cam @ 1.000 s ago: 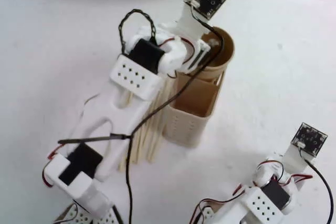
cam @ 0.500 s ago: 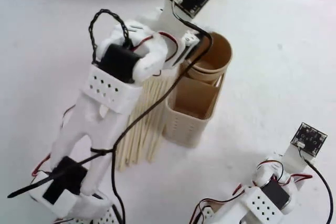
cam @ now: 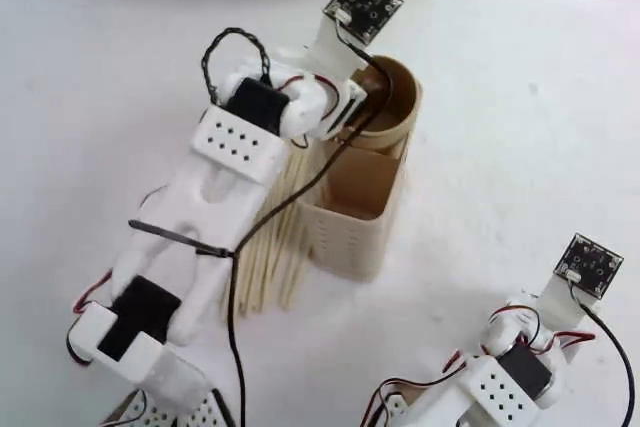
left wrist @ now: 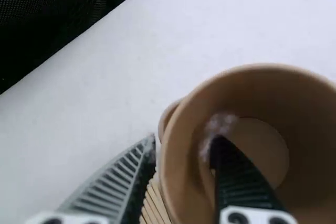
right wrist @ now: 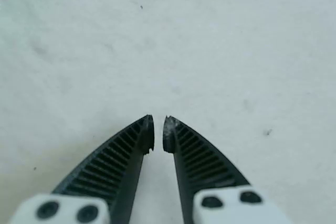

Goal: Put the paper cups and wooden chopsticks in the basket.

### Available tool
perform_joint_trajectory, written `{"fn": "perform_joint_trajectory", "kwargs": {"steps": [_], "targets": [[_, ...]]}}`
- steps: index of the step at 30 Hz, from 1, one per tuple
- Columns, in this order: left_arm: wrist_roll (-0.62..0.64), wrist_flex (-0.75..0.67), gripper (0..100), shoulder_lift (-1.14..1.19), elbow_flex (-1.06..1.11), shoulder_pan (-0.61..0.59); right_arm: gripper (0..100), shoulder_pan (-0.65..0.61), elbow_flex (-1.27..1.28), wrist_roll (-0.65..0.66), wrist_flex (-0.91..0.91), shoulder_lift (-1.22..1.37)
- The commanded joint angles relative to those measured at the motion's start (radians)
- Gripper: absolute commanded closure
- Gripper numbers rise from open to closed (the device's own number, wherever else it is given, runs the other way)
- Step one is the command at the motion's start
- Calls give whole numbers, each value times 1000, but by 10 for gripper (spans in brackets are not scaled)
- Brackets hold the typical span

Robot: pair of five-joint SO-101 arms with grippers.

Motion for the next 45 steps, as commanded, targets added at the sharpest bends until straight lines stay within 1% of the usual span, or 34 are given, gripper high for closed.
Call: {"fn": "perform_joint_trajectory", "kwargs": {"steps": [1, 6, 12, 14, 16, 18, 19, 23, 25, 29, 34, 38, 45], "targets": [[-15, -5, 815, 2, -35, 16, 954, 15, 6, -8, -13, 2], [-54, 109, 815, 2, -249, 56, 954, 15, 6, -8, -13, 2], [-55, 328, 815, 2, -614, 54, 954, 15, 6, -8, -13, 2], [-55, 433, 815, 2, -721, 50, 954, 15, 6, -8, -13, 2], [-55, 572, 816, 7, -804, 48, 954, 15, 6, -8, -13, 2], [-55, 712, 816, 12, -839, 51, 954, 15, 6, -8, -13, 2], [-57, 746, 816, 10, -821, 51, 954, 15, 6, -8, -13, 2], [-60, 730, 816, -12, -652, 10, 954, 13, 6, -8, -13, 2], [-61, 726, 816, -21, -569, 21, 954, 13, 6, -8, -13, 2], [-63, 724, 816, -31, -477, 51, 954, 13, 6, -8, -13, 2], [-63, 703, 816, -28, -381, 44, 954, 13, 6, -8, -13, 2], [-61, 597, 816, -28, -213, 48, 954, 13, 6, -8, -13, 2], [-54, 299, 826, -28, 44, 51, 954, 13, 6, -8, -13, 2]]}}
